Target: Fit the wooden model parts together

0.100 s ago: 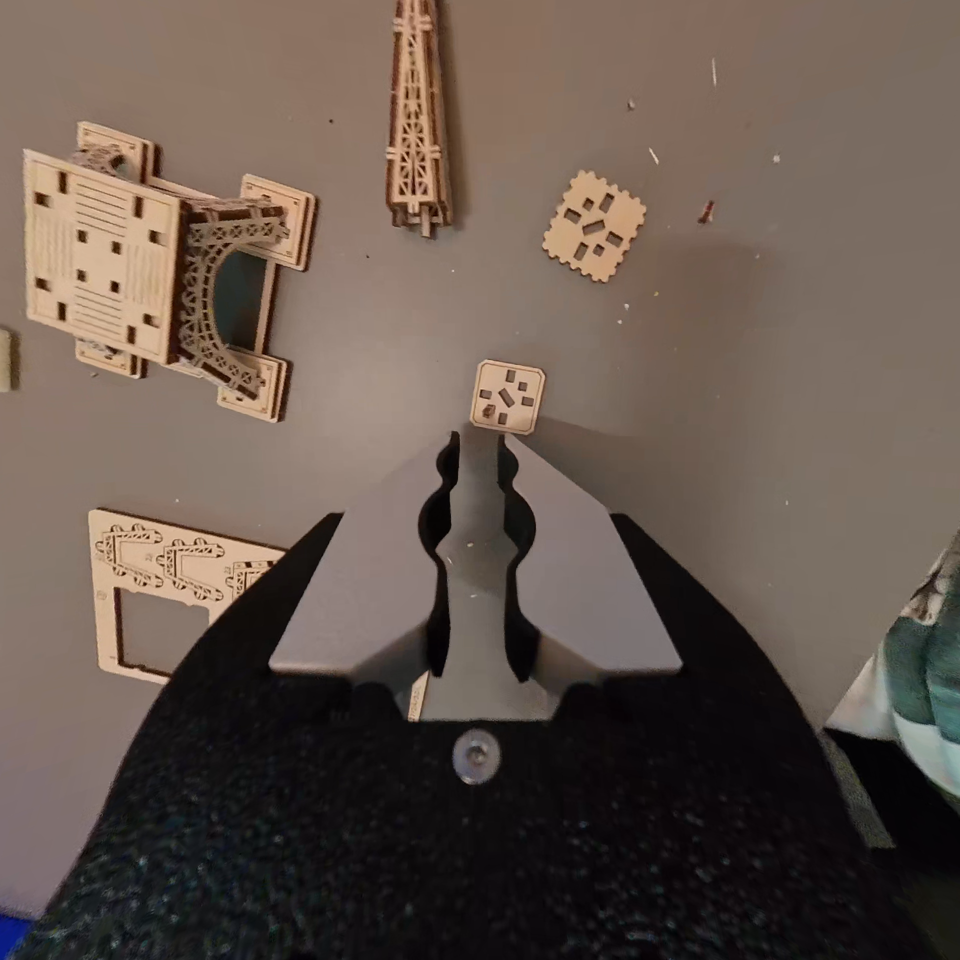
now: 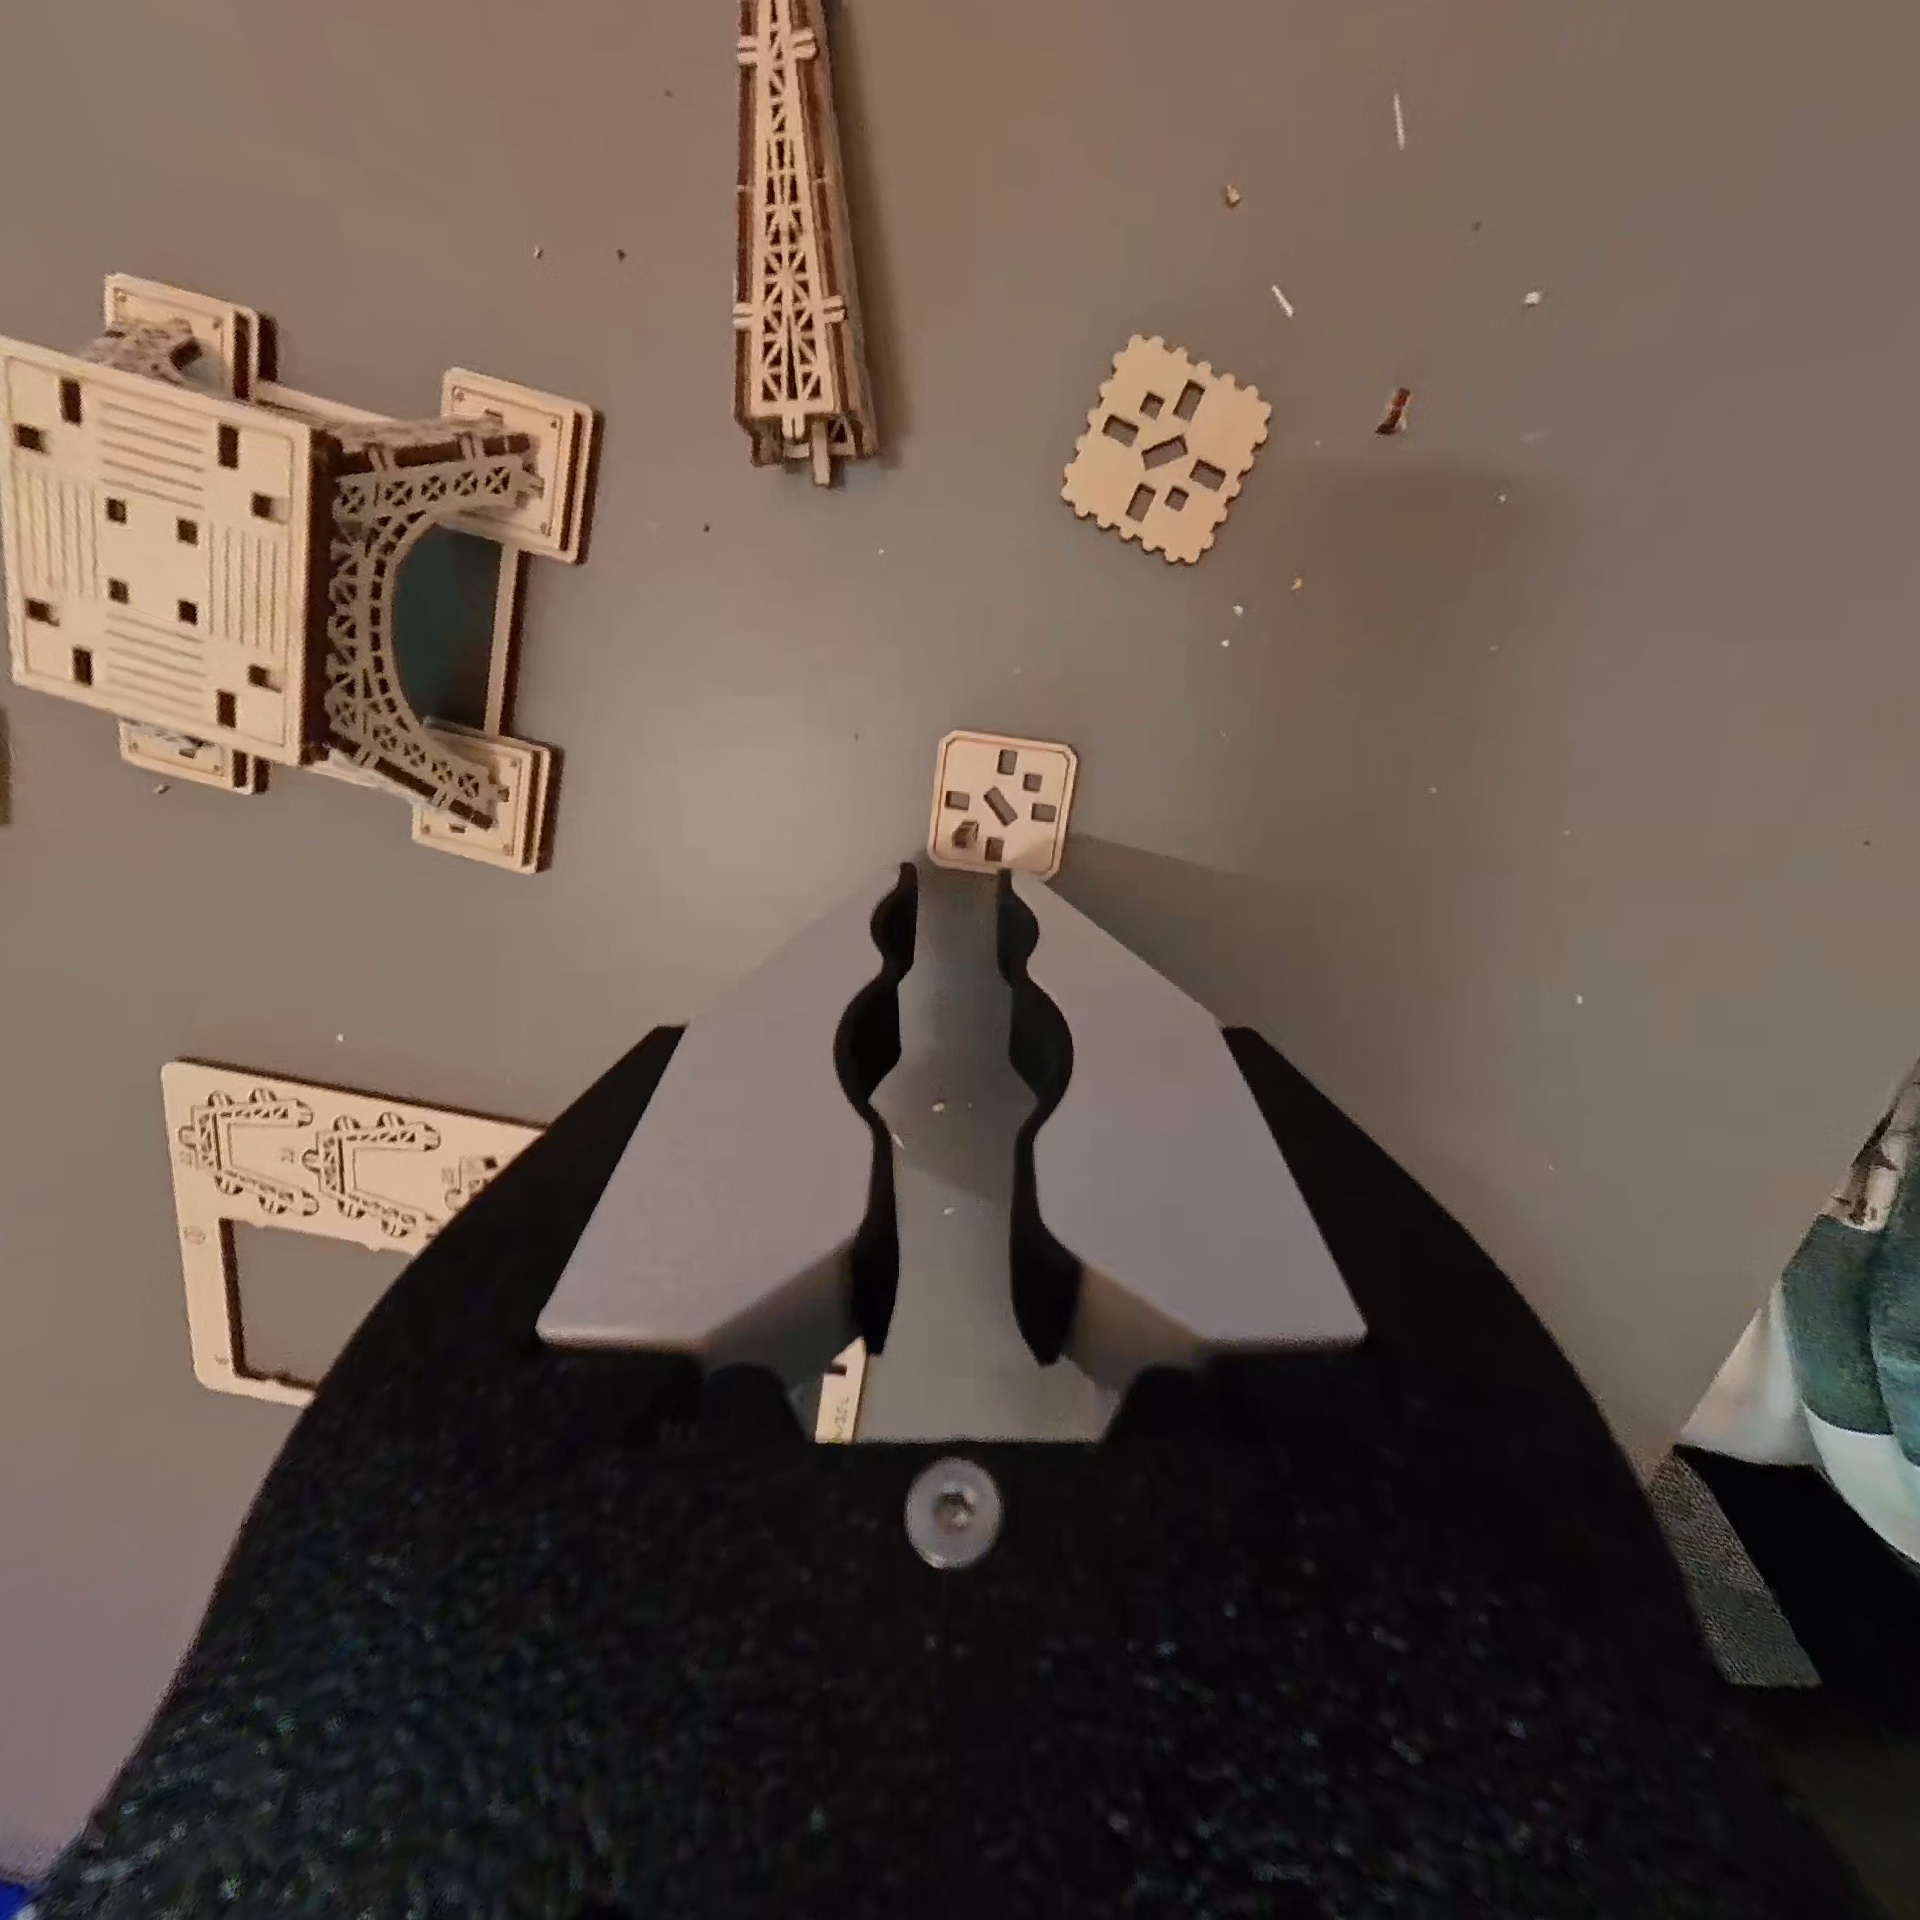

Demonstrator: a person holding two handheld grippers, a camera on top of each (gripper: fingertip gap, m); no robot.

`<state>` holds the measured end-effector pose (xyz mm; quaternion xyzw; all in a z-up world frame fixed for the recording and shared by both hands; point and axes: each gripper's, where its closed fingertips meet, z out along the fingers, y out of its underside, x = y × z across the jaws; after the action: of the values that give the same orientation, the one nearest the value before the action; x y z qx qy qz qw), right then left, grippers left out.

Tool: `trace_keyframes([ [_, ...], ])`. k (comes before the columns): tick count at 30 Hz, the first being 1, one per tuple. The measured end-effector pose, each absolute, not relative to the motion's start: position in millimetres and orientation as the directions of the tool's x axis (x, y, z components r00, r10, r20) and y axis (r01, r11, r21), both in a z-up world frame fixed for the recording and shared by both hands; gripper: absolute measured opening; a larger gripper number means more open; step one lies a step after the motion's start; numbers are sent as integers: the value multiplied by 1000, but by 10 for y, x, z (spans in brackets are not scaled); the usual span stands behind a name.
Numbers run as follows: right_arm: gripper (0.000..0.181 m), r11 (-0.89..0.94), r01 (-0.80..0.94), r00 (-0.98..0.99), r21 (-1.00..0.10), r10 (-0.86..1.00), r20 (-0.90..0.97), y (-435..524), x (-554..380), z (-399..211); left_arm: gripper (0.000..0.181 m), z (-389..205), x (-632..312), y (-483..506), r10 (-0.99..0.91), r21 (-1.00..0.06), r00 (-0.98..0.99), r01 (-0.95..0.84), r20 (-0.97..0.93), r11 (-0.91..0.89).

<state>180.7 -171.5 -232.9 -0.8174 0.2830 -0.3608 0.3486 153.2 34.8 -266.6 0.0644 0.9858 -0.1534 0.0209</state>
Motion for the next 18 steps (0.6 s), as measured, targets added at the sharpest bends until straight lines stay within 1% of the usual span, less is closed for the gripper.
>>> trace_keyframes([
  [5,39,-605,-206,586,-769,-706,398,-1692,1799,-2336,3,-2647,1528,282,138,-331,-989,148,-52,932],
  [12,39,-607,-211,589,-766,-704,396,-1692,1800,-2360,2,-2664,1511,267,168,-319,-985,174,-45,932],
  [18,39,-609,-215,596,-764,-701,392,-1678,1797,-2384,1,-2686,1496,290,195,-288,-979,203,-53,936],
])
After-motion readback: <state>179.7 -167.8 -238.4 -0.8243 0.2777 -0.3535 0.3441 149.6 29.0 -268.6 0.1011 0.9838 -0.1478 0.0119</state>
